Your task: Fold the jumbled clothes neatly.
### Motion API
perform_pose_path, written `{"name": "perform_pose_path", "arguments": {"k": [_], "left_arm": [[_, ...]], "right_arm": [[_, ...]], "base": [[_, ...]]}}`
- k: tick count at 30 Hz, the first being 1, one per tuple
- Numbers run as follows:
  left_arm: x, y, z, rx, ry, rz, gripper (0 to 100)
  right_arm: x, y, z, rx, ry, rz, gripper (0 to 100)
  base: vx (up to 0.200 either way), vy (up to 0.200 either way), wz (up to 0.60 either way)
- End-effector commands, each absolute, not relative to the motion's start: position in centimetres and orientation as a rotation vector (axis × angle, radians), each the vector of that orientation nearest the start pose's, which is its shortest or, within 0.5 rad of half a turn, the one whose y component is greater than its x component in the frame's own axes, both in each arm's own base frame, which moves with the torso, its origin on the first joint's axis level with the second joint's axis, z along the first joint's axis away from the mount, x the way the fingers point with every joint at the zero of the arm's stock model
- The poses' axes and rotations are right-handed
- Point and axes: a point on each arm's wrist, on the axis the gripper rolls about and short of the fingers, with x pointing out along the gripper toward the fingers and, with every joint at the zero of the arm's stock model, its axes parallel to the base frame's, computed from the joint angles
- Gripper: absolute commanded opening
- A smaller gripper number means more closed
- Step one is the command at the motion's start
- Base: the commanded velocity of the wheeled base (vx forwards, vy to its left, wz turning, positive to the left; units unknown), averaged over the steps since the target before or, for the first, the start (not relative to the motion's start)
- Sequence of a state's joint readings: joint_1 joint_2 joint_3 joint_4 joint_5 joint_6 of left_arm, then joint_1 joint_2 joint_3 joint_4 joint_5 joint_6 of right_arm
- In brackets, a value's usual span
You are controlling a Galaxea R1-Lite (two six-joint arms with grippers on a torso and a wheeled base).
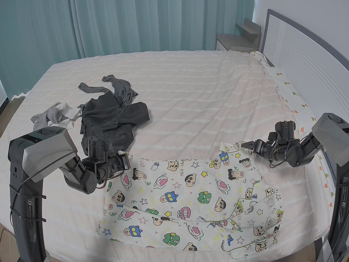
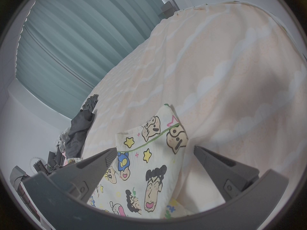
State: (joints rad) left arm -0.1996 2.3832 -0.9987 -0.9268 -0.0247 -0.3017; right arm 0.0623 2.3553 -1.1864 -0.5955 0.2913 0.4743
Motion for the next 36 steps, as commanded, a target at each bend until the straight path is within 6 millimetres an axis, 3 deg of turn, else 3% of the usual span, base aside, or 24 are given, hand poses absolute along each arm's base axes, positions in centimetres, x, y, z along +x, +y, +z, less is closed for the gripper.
{"name": "perform_pose_path", "arguments": {"k": [1, 13, 14, 26, 36], "left_arm": [[40.8, -8.4, 1.0, -0.257, 0.471, -0.155, 0], [40.7, -8.7, 1.3, -0.256, 0.466, -0.163, 0], [40.7, -8.7, 1.3, -0.256, 0.466, -0.163, 0], [40.7, -8.9, 1.4, -0.254, 0.462, -0.169, 0], [40.3, -8.8, 3.9, -0.257, 0.406, -0.172, 0]], "right_arm": [[44.0, 3.5, 1.9, 0.522, 0.662, 0.200, 100], [43.6, 5.4, 1.4, 0.489, 0.726, 0.234, 100], [43.6, 5.4, 1.4, 0.489, 0.726, 0.234, 0], [43.5, 4.0, 1.7, 0.506, 0.719, 0.194, 0], [42.9, 3.5, 3.2, 0.518, 0.695, 0.213, 0]], "base": [[0.000, 0.000, 0.00], [0.000, 0.000, 0.00], [0.000, 0.000, 0.00], [0.000, 0.000, 0.00], [0.000, 0.000, 0.00]]}}
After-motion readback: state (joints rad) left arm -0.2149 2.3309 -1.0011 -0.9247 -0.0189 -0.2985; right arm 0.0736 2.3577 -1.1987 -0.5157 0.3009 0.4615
